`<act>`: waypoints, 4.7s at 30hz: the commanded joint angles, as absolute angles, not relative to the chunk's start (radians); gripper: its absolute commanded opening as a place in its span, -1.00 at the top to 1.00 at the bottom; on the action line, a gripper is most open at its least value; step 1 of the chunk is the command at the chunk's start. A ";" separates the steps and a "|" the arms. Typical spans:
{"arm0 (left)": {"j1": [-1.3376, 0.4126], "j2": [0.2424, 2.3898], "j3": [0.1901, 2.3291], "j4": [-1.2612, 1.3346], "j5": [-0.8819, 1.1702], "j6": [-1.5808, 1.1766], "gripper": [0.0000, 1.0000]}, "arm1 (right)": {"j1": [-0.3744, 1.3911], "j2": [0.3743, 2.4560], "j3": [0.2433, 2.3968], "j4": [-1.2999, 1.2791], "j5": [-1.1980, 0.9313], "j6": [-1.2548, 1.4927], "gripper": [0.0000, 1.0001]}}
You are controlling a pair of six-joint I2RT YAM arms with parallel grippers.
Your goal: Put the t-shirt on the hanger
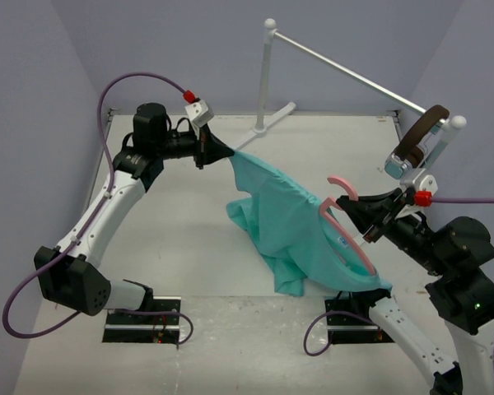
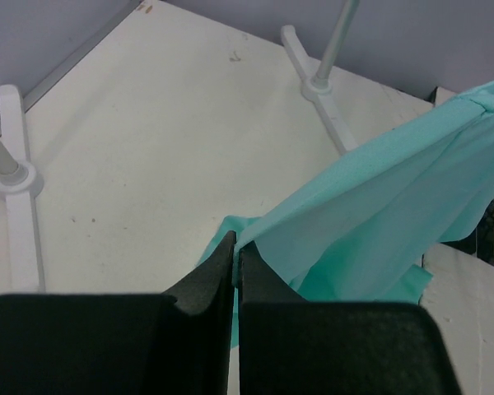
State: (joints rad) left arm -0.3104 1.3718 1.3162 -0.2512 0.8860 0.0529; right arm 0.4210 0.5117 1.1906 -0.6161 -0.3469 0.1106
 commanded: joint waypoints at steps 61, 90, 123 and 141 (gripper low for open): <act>-0.934 1.333 1.181 -0.083 0.063 0.206 -0.86 | 0.425 0.751 1.233 -0.597 -0.256 0.300 1.00; -0.915 1.287 1.206 0.035 -0.265 0.141 1.00 | 0.425 0.740 1.208 -0.663 -0.400 0.234 1.00; -0.908 1.165 1.389 -0.183 -0.349 0.055 -1.00 | 0.425 0.745 1.356 -0.580 -0.249 0.264 1.00; -0.908 0.750 1.179 -0.609 -0.440 -0.228 -1.00 | 0.529 1.485 2.281 -1.056 0.731 0.281 1.00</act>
State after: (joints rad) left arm -0.9109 0.8195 1.2703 -0.4273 -0.4531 -0.1768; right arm 0.5288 1.3631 2.1917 -0.9745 0.4782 0.3107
